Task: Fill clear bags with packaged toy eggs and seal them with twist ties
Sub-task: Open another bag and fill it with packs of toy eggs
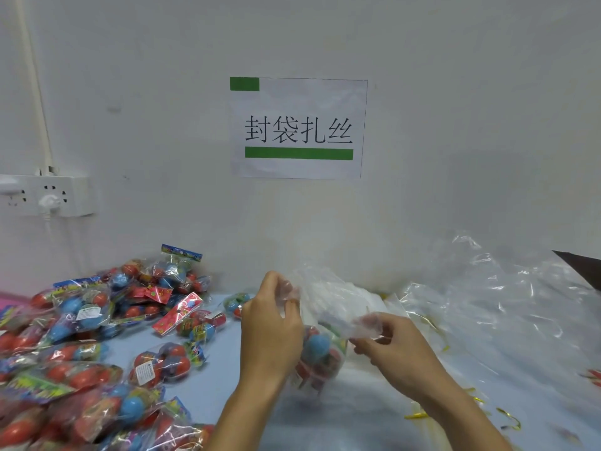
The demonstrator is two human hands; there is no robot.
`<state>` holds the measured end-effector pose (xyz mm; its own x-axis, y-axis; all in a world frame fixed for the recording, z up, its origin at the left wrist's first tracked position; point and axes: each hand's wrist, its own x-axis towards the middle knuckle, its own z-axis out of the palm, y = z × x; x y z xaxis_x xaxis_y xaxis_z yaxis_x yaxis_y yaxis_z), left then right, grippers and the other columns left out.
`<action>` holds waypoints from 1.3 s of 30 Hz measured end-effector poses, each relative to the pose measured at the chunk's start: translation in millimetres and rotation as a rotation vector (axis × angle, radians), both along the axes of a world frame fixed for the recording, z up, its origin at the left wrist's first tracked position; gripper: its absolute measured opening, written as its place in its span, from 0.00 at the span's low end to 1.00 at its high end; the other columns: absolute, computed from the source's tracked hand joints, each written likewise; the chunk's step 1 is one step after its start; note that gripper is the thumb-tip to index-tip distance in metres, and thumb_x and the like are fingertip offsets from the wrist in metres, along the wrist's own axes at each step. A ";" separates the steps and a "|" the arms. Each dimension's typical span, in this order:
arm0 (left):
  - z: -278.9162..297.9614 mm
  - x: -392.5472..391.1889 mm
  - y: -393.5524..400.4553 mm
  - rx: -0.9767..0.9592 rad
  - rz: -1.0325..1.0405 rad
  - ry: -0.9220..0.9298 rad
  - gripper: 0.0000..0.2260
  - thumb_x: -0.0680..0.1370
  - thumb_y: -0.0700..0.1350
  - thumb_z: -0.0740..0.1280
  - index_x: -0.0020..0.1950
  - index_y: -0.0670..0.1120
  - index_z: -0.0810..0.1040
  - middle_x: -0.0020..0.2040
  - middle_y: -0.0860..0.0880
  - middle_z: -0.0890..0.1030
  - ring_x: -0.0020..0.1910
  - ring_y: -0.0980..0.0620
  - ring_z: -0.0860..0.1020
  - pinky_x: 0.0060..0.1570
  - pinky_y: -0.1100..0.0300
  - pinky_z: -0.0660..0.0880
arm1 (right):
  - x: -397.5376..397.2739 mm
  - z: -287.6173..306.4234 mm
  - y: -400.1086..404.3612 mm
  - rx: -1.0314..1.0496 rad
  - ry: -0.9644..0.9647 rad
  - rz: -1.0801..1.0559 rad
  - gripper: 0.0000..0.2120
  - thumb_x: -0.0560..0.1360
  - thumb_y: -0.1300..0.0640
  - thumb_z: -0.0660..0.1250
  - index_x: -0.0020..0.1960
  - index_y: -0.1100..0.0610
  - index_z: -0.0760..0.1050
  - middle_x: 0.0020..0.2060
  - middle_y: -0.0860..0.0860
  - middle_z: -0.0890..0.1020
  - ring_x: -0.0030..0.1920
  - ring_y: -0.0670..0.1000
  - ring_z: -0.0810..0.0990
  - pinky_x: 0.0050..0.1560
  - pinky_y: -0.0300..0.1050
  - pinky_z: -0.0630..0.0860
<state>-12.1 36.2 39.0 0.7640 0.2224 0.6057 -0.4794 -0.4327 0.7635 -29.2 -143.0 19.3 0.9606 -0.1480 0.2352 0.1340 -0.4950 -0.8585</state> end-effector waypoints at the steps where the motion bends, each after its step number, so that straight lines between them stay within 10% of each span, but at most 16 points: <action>1: -0.2 0.2 -0.3 -0.009 0.012 0.004 0.12 0.80 0.40 0.65 0.40 0.53 0.70 0.38 0.55 0.77 0.39 0.59 0.76 0.35 0.68 0.70 | -0.6 1.4 -0.3 0.016 -0.032 -0.028 0.01 0.74 0.56 0.74 0.43 0.52 0.84 0.40 0.47 0.86 0.40 0.46 0.85 0.50 0.48 0.79; 7: -4.3 2.8 -0.5 -0.068 0.072 -0.005 0.08 0.81 0.44 0.64 0.43 0.54 0.70 0.43 0.56 0.78 0.46 0.53 0.77 0.41 0.56 0.73 | -4.7 15.3 1.8 0.071 -0.360 -0.152 0.09 0.74 0.58 0.73 0.35 0.54 0.79 0.31 0.46 0.82 0.31 0.45 0.79 0.33 0.33 0.72; 17: -2.5 3.0 -0.3 -0.082 0.030 -0.040 0.10 0.79 0.40 0.66 0.43 0.53 0.71 0.41 0.53 0.78 0.44 0.51 0.78 0.40 0.56 0.76 | -3.5 3.9 1.1 -0.078 -0.188 -0.121 0.11 0.76 0.58 0.71 0.35 0.52 0.76 0.31 0.41 0.80 0.33 0.39 0.77 0.34 0.29 0.70; 22: -1.7 2.8 -2.1 -0.105 -0.041 0.009 0.10 0.80 0.40 0.66 0.44 0.53 0.69 0.40 0.51 0.78 0.40 0.55 0.77 0.35 0.68 0.74 | -6.1 12.7 3.7 0.094 -0.174 -0.161 0.12 0.76 0.65 0.64 0.52 0.48 0.75 0.43 0.44 0.81 0.31 0.40 0.76 0.31 0.27 0.70; 26: -1.1 -0.1 -5.4 -0.111 -0.163 0.074 0.08 0.80 0.41 0.66 0.46 0.52 0.69 0.45 0.52 0.78 0.42 0.57 0.78 0.34 0.72 0.71 | -10.4 17.3 4.9 0.184 -0.203 -0.198 0.22 0.77 0.63 0.61 0.67 0.46 0.70 0.58 0.47 0.76 0.55 0.47 0.76 0.50 0.38 0.69; 32: -1.4 -14.3 -23.3 -0.012 -0.468 0.118 0.11 0.78 0.38 0.67 0.52 0.54 0.70 0.42 0.51 0.84 0.37 0.54 0.82 0.36 0.63 0.77 | -23.2 28.0 17.5 0.017 -0.355 -0.109 0.15 0.71 0.44 0.61 0.57 0.33 0.73 0.56 0.35 0.76 0.60 0.36 0.73 0.66 0.48 0.68; 39: -1.9 -11.6 -16.0 0.146 -0.353 0.054 0.11 0.75 0.46 0.68 0.53 0.58 0.70 0.45 0.56 0.81 0.45 0.60 0.78 0.41 0.66 0.75 | -12.0 22.6 9.9 -0.069 -0.309 -0.342 0.12 0.74 0.63 0.69 0.38 0.46 0.77 0.33 0.45 0.82 0.41 0.48 0.81 0.51 0.53 0.77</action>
<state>-23.7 20.2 37.1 0.8099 -0.1461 0.5681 -0.5790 -0.3545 0.7342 -41.2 -133.1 41.9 0.7428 -0.4180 0.5230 0.1971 -0.6100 -0.7675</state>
